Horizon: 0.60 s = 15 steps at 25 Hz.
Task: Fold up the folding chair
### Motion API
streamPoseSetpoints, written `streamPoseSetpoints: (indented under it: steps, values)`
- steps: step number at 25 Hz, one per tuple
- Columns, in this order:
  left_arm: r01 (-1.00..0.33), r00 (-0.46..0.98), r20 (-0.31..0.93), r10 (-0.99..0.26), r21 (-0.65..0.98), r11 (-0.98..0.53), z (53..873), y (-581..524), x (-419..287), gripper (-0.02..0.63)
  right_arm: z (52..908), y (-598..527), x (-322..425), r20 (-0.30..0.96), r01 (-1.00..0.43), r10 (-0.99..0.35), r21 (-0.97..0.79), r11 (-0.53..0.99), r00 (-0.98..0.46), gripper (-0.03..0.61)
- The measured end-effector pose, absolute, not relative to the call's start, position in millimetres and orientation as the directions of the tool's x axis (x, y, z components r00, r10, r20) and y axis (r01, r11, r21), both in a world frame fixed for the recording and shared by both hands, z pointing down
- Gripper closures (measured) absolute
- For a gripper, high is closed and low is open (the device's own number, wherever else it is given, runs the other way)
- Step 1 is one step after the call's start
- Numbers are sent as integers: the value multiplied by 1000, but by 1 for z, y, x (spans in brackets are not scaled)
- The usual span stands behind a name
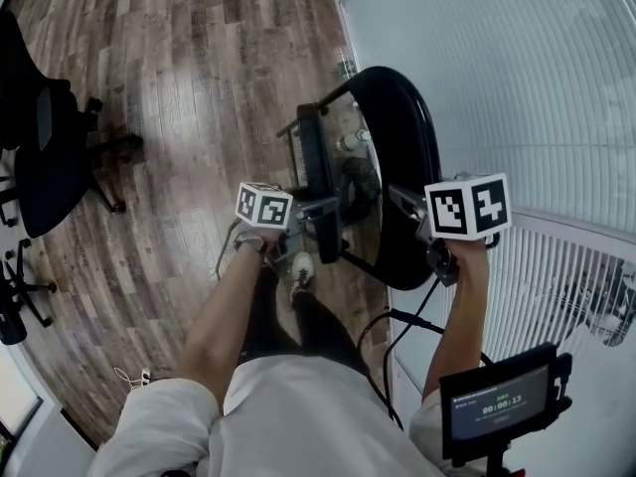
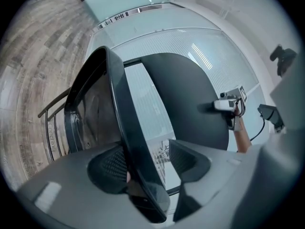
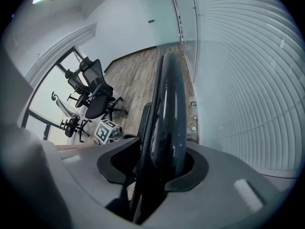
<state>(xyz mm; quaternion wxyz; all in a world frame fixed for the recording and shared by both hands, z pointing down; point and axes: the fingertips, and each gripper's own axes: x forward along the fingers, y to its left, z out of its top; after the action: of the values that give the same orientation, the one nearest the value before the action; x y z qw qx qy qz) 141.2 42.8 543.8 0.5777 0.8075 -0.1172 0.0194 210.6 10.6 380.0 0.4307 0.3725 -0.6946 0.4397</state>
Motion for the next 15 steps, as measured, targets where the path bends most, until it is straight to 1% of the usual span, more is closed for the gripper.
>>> streamPoseSetpoints:
  steps: [9, 15]
  values:
    - [-226, 969, 179, -171, 922, -316, 541, 39, 153, 379, 378, 9, 212, 929, -897, -140, -279, 343, -342, 433]
    - [-238, 968, 199, -150, 914, -329, 543, 37, 162, 379, 379, 9, 217, 931, -898, -138, -275, 342, -338, 434]
